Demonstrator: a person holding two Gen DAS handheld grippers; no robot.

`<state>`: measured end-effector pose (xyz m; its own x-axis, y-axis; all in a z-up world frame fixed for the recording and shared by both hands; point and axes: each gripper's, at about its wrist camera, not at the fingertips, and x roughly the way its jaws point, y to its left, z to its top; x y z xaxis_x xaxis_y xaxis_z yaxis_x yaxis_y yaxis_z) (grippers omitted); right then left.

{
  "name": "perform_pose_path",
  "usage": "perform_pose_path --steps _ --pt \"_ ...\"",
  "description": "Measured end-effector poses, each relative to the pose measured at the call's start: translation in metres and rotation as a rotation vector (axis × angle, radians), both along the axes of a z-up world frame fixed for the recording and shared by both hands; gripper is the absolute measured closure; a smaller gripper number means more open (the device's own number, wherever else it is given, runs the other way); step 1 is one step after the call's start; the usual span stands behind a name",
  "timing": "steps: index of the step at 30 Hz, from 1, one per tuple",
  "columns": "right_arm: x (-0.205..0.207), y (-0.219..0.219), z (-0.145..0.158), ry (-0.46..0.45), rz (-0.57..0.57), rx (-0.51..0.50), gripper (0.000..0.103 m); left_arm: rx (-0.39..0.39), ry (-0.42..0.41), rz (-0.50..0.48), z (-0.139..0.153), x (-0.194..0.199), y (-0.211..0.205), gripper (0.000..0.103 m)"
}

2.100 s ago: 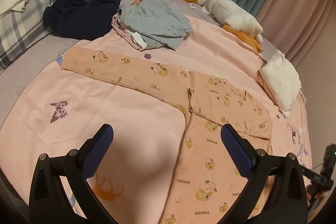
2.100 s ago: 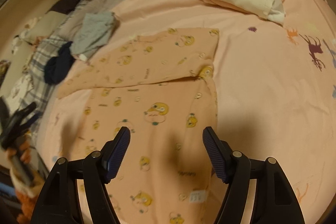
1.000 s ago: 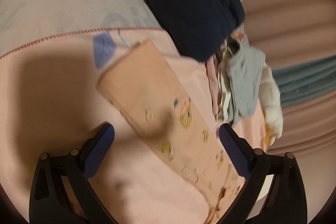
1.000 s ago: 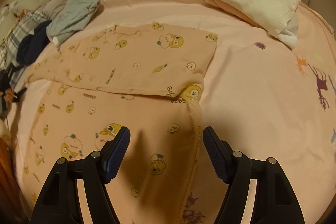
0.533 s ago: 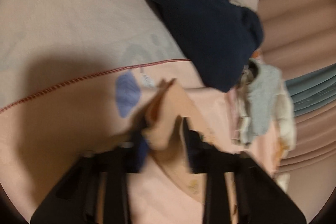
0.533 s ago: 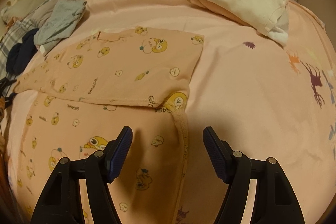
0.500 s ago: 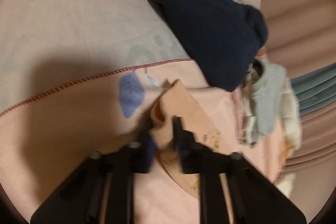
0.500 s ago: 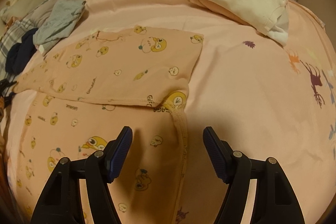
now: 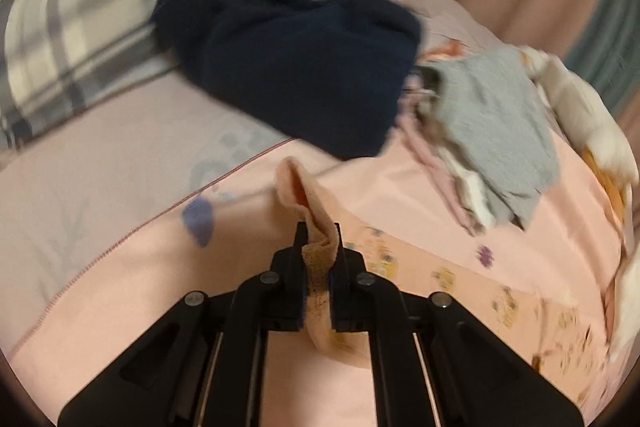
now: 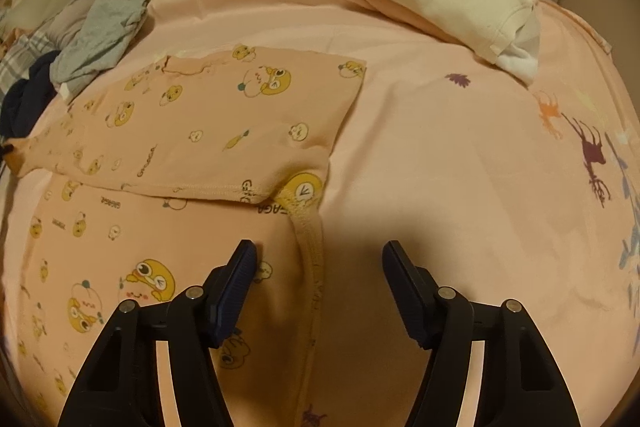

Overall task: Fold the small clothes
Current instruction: 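Carry the sleeve across the shirt body with the left tool and release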

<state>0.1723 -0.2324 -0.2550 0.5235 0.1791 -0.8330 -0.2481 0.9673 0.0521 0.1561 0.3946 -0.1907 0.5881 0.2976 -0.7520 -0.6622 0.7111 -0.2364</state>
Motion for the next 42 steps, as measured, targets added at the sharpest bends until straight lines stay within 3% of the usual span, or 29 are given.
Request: perform_pose_path --steps 4,10,16,17,19,21,23,26,34,42 --pt "0.0 -0.005 0.001 0.008 0.014 0.012 0.036 -0.059 -0.078 -0.092 0.025 0.009 -0.024 0.096" --pt "0.003 -0.006 -0.004 0.033 0.041 0.041 0.036 -0.063 -0.134 -0.21 0.066 0.018 -0.076 0.096" --pt "0.012 0.008 0.0 -0.041 0.075 -0.043 0.036 -0.166 -0.237 -0.349 0.104 0.025 -0.124 0.096" --pt "0.015 0.01 -0.001 -0.058 0.068 -0.066 0.039 -0.167 -0.239 -0.365 0.111 0.027 -0.133 0.096" --pt "0.017 0.011 -0.002 -0.065 0.07 -0.072 0.071 -0.14 -0.255 -0.399 0.126 0.027 -0.154 0.096" --pt "0.019 0.008 -0.003 -0.057 0.069 -0.024 0.085 -0.091 -0.278 -0.424 0.141 0.025 -0.175 0.096" --pt "0.019 0.006 -0.003 -0.059 0.064 0.005 0.086 -0.047 -0.289 -0.448 0.153 0.025 -0.194 0.096" --pt "0.019 0.004 -0.004 -0.059 0.06 0.026 0.086 0.03 -0.255 -0.487 0.168 0.026 -0.226 0.096" --pt "0.019 -0.005 -0.006 -0.042 0.04 0.102 0.086 0.09 -0.193 -0.609 0.177 0.026 -0.286 0.096" --pt "0.012 -0.02 -0.006 -0.032 0.015 0.201 0.086 0.054 -0.141 -0.688 0.161 0.049 -0.343 0.096"
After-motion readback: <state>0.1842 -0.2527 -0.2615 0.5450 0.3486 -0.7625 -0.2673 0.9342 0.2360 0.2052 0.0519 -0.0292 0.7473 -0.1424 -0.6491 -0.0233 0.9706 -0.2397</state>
